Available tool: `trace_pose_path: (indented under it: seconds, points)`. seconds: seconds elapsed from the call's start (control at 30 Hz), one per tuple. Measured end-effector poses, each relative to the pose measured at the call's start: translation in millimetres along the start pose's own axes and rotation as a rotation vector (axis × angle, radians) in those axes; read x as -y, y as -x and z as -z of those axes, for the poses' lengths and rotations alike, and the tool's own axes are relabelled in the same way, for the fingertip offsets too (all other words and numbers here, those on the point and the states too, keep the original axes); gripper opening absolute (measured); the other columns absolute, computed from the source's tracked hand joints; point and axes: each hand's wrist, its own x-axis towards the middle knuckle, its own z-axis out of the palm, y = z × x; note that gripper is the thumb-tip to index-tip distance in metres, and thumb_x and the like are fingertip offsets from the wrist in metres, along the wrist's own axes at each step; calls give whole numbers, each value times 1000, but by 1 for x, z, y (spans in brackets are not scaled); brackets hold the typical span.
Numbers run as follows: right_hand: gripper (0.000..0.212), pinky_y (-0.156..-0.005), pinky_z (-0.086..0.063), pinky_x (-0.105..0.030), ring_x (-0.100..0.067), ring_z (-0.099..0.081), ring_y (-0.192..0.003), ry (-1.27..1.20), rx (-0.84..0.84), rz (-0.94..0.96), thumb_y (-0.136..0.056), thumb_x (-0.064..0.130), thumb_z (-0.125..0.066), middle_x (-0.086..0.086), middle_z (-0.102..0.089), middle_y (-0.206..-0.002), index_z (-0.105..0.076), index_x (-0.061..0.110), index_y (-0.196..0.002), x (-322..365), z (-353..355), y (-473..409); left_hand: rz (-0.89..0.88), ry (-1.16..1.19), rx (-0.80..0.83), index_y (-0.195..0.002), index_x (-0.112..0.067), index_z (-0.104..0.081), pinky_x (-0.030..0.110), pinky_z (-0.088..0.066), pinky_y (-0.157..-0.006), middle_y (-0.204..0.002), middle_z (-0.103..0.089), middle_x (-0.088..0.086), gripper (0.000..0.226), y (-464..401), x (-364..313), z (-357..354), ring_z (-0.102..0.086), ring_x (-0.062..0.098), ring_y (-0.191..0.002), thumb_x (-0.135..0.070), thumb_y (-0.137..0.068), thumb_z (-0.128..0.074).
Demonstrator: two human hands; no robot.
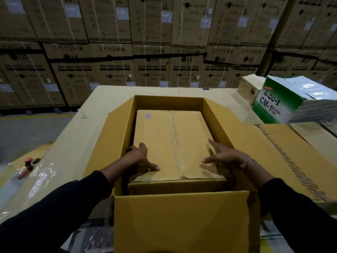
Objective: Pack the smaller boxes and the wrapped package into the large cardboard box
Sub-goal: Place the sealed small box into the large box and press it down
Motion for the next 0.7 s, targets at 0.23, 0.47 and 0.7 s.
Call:
trace_pose_path:
  seconds: [0.23,0.47,0.7]
  points:
    - [131,-122,-27,-62,-52,-12,-153,405,-43,-85,-65,80,-78,-15,10,-170,-3,42,-165,-3,-30,-25,-3,-65,1,-162,-16,2,54,-44,-109,-167,-4,24,142,-12,1,2,-29,45,-146,-67,-63,-86]
    - [132,-122,-19,-65,-57,-1,-153,463,-33,-83,-67,82,-74,-19,19,-169,5,41,-165,-15,-36,-24,-32,-165,-2,-161,-17,-1,54,-43,-110,-167,-6,25,136,-15,3,-3,-30,46,-147,-70,-66,-82]
    - [122,-124,-15,-63,-50,5,-156,437,-30,-21,-75,75,-74,-11,24,-170,3,44,-165,-14,-24,-35,20,-252,19,-161,-12,-6,55,-44,-110,-165,-11,26,136,-17,-7,0,-31,46,-146,-72,-65,-81]
